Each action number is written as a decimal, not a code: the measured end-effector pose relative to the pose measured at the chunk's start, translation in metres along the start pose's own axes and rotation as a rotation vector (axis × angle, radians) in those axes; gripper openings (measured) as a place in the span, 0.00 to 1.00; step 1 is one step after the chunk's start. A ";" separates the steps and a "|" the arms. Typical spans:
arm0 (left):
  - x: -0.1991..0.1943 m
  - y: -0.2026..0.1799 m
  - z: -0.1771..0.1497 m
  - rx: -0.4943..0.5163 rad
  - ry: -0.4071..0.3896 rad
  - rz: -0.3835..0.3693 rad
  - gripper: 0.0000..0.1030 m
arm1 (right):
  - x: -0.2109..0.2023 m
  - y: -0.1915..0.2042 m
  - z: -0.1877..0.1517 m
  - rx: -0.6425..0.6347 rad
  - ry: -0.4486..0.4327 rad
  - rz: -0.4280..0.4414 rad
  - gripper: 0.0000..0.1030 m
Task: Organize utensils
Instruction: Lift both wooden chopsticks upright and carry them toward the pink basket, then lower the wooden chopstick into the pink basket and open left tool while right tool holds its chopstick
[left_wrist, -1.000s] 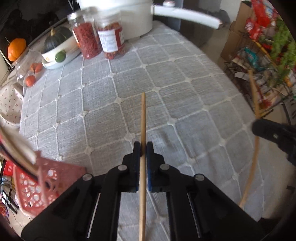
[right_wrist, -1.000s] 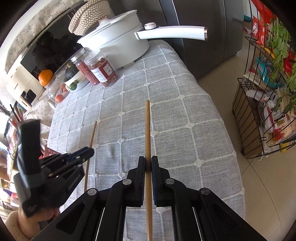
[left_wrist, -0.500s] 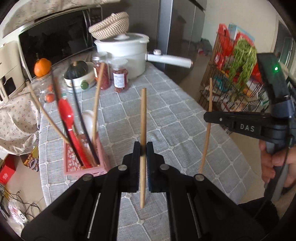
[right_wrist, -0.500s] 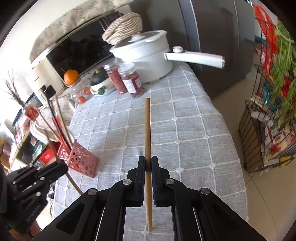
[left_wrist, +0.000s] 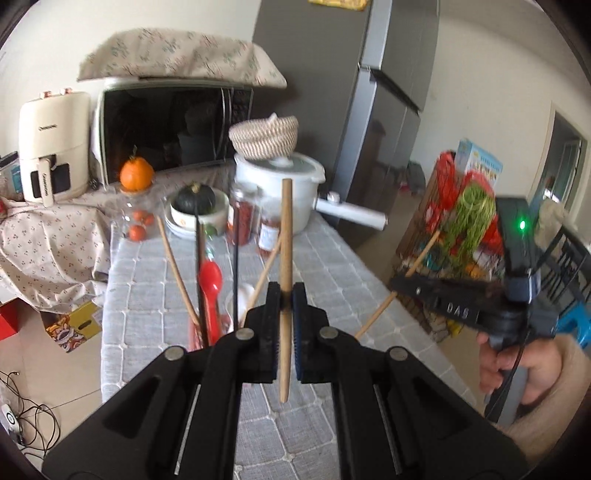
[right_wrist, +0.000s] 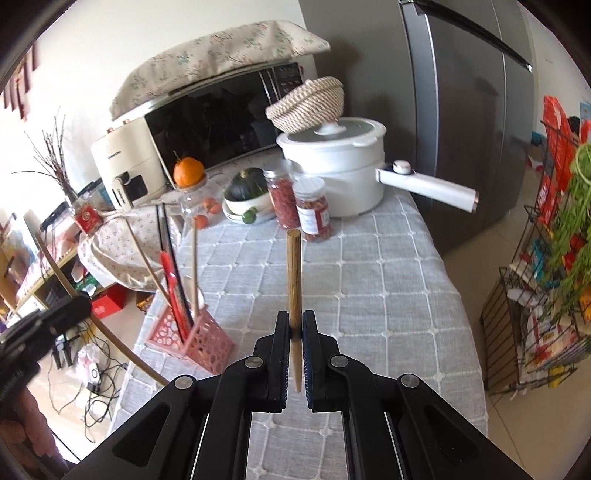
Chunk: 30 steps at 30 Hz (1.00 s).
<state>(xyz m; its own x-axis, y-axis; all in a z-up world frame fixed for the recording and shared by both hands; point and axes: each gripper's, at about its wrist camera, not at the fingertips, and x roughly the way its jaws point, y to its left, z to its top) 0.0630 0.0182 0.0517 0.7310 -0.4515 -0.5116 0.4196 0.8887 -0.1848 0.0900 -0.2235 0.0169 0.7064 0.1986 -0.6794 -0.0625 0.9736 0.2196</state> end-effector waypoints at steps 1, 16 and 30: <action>-0.006 0.003 0.003 -0.007 -0.027 0.003 0.07 | -0.002 0.005 0.002 -0.005 -0.010 0.010 0.06; -0.015 0.041 0.008 -0.044 -0.234 0.124 0.07 | -0.013 0.050 0.012 -0.056 -0.092 0.105 0.06; 0.042 0.059 -0.012 -0.103 -0.051 0.160 0.07 | -0.016 0.056 0.013 -0.061 -0.114 0.136 0.06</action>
<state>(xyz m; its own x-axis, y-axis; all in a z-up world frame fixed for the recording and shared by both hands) 0.1117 0.0528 0.0097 0.8113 -0.3051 -0.4987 0.2406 0.9517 -0.1908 0.0841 -0.1733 0.0492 0.7633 0.3184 -0.5622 -0.2035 0.9443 0.2585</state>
